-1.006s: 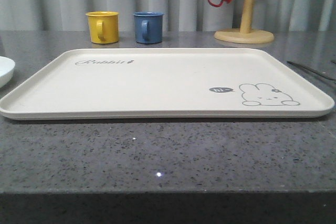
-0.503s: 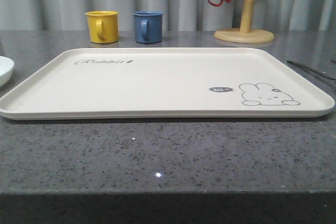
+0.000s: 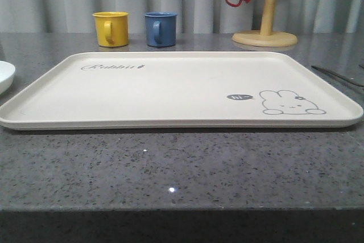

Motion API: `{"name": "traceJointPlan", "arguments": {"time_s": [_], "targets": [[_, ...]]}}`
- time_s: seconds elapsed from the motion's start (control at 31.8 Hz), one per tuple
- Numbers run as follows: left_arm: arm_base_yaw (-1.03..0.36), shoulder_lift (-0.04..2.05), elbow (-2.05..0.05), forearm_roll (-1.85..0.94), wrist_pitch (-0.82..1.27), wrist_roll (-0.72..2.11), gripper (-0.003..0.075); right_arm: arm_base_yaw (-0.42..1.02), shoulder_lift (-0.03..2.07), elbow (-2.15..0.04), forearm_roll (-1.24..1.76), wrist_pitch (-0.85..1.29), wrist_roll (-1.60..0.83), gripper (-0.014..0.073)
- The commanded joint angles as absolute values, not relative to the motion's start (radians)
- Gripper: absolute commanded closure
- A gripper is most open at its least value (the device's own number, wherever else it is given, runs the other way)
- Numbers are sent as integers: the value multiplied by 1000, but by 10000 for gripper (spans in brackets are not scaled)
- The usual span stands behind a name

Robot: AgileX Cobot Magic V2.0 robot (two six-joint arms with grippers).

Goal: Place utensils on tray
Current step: 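Lower the left gripper and grasp the white plate's rim, then carry the white plate onto the tray and release it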

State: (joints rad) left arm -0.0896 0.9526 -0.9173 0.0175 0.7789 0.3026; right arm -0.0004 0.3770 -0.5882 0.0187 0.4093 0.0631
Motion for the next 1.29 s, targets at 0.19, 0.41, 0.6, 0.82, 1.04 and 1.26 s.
{"name": "traceJointPlan", "arguments": {"time_s": [0.19, 0.41, 0.6, 0.82, 1.04, 1.26], "targets": [[-250, 1316, -1171, 8, 1107, 359, 155, -4, 391, -622, 17, 336, 57, -26], [-270, 1448, -1173, 18, 1115, 359, 158, -4, 391, -622, 17, 336, 57, -26], [-270, 1485, -1173, 21, 1113, 359, 281, -4, 391, -622, 17, 336, 57, -26], [-270, 1507, -1173, 21, 1110, 359, 387, -4, 391, -622, 17, 336, 57, -26], [-270, 1523, -1173, 21, 1112, 359, 459, -4, 391, -622, 17, 336, 57, -26], [-270, 1521, -1173, 61, 1129, 359, 702, -4, 391, -622, 17, 336, 57, -26]]}}
